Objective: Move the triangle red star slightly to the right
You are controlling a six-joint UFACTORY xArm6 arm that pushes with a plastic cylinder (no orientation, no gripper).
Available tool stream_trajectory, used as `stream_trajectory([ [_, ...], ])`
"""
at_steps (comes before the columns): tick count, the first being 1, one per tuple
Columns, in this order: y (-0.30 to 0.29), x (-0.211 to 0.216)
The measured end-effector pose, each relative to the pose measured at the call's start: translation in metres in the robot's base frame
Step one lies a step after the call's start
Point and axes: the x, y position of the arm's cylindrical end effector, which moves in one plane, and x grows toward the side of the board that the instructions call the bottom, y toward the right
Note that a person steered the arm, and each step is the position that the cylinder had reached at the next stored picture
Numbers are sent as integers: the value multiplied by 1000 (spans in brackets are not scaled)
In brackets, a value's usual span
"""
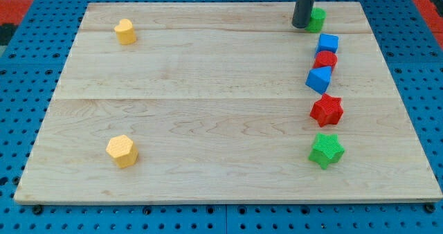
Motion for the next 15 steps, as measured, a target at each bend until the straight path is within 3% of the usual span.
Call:
stream_trajectory([
  [4, -4, 15],
  [6, -73, 104],
  [7, -36, 127],
  [10, -2, 172],
  [12, -59, 208],
  [13, -13, 249],
  [15, 27, 244],
])
